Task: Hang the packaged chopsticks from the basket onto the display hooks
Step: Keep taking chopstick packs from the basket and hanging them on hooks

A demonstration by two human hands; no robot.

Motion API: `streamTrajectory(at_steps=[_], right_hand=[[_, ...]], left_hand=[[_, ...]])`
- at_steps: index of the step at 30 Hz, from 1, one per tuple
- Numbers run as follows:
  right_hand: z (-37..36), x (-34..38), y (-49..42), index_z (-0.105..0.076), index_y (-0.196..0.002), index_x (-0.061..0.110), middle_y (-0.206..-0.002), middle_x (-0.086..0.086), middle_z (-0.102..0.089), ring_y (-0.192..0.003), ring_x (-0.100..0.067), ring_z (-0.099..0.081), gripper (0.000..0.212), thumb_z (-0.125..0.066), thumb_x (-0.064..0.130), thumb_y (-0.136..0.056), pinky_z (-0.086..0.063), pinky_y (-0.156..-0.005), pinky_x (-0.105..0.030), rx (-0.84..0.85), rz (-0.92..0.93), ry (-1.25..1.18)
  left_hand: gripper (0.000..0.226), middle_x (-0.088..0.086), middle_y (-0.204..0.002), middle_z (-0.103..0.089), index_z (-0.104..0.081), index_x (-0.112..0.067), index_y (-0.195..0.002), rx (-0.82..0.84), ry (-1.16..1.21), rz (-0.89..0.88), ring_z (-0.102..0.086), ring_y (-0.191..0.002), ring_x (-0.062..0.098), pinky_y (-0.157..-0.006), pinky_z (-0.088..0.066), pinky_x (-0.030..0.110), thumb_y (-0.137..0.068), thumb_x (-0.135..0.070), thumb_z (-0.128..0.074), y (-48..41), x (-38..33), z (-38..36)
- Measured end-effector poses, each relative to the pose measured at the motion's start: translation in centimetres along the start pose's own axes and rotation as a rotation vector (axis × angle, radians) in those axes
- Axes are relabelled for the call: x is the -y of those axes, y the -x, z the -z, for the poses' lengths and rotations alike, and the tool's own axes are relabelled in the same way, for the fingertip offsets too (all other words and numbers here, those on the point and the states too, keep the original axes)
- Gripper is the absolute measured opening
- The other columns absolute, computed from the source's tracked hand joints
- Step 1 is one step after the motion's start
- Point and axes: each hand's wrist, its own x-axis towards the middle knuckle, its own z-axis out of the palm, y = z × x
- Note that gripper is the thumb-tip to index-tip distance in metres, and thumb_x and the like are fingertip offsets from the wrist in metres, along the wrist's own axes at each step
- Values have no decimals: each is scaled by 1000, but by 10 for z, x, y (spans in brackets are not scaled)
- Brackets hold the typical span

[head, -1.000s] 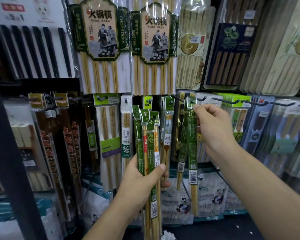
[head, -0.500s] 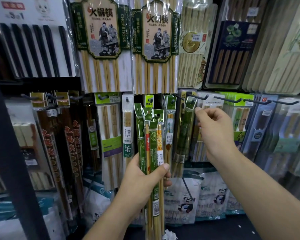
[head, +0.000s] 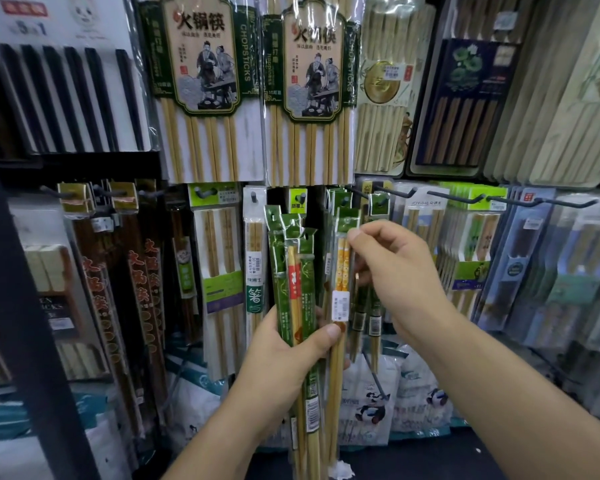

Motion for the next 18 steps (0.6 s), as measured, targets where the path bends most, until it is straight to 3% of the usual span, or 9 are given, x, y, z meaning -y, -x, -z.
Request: streamTrajectory(at_steps=[2,5,9,13,16,18], right_hand=[[4,3,-6,-71,-72,27,-72,-3,-62,-68,-17,-55,27,-65,21,-97,-46,-64,-34,-69,-17,-53],[13,8,-17,-70,-73,25,-73,0,-62,-71,-16,-56,25,-65,19,-97,-48,-72,-37,-186,-12,-90],[20,6,-28,-69,-77,21,-70,5,-60,-74,-16,-56,20,-65,20,-97,-50,-79,-39,-249,-32,-75],[21,1,-33,-69,-77,18,-75,-3,-60,-75,-18,-56,20,-65,20,-97,-53,-86,-41,-251,-52,-55],[21,-3,-36,-68,-78,14,-77,-9,-56,-74,-22,-52,20,-64,20,-97,-51,-81,-40,-250,-66,-58],[21,-5,-38,-68,-79,10,-76,-10,-55,-72,-22,-51,20,-64,20,-96,-49,-75,-36,-253,-74,-50]], left_hand=[[18,-9,-92,-78,-72,-42,-86,-43,-67,-1,-75,-85,8,-68,-59,18,-81,-29,-83,-2,1,2],[16,5,-84,-76,-68,-18,-101,-47,56,33,-77,-82,25,-69,-64,38,-91,-8,-75,-3,3,3],[19,11,-74,-72,-60,-8,-109,-17,65,16,-74,-71,29,-67,-63,40,-94,-5,-71,-3,2,4],[15,3,-64,-65,-67,-23,-100,0,14,34,-65,-59,20,-60,-59,33,-91,-15,-76,-2,3,3],[16,-1,-59,-58,-68,-31,-91,22,1,34,-57,-54,15,-55,-53,27,-84,-32,-83,-2,1,3],[47,-1,-58,-56,-65,-23,-99,42,28,45,-53,-51,14,-51,-50,25,-68,-51,-89,-1,0,2]])
